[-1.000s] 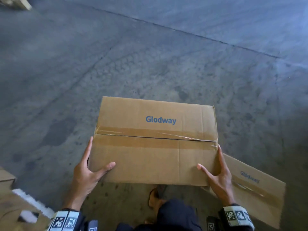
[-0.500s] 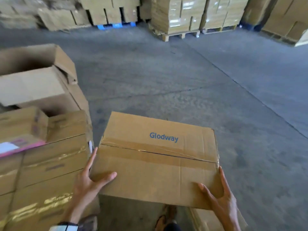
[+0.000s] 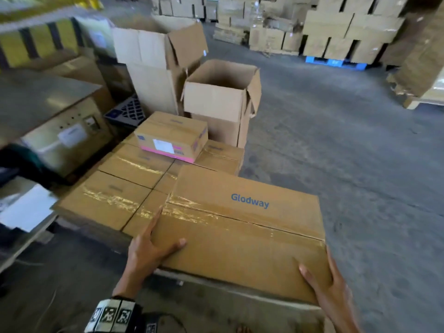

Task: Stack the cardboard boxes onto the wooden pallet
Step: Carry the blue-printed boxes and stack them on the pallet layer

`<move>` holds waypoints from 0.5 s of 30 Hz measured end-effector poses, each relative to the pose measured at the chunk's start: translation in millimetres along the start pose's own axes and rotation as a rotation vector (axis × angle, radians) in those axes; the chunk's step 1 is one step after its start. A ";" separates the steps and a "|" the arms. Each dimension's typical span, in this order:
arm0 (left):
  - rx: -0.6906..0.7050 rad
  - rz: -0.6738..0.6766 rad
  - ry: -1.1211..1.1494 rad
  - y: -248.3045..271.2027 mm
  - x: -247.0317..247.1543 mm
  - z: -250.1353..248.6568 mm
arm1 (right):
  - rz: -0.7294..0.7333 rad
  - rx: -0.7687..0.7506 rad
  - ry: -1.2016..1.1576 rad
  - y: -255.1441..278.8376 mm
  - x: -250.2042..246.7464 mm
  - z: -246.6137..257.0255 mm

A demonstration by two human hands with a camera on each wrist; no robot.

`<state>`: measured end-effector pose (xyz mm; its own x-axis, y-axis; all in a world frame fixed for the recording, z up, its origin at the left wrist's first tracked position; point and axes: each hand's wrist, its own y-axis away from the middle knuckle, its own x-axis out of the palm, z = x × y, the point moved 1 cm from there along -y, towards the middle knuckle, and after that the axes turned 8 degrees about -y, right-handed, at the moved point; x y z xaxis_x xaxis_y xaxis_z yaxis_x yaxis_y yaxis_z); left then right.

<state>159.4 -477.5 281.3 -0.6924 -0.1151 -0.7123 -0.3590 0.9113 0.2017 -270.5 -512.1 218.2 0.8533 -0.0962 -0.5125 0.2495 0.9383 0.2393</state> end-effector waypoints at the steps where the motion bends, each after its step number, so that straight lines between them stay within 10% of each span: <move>1: -0.013 -0.023 -0.001 2.4 -2.7 1.8 | 0.010 -0.039 -0.018 -9.3 4.7 1.6; 15: -0.135 -0.139 0.008 -29.7 24.1 -32.3 | 0.169 -0.137 -0.027 -118.8 -3.2 25.8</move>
<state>133.1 -520.1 279.9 -0.6353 -0.2394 -0.7343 -0.5314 0.8254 0.1906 -291.1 -631.9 212.6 0.8901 0.0593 -0.4518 0.0387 0.9781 0.2044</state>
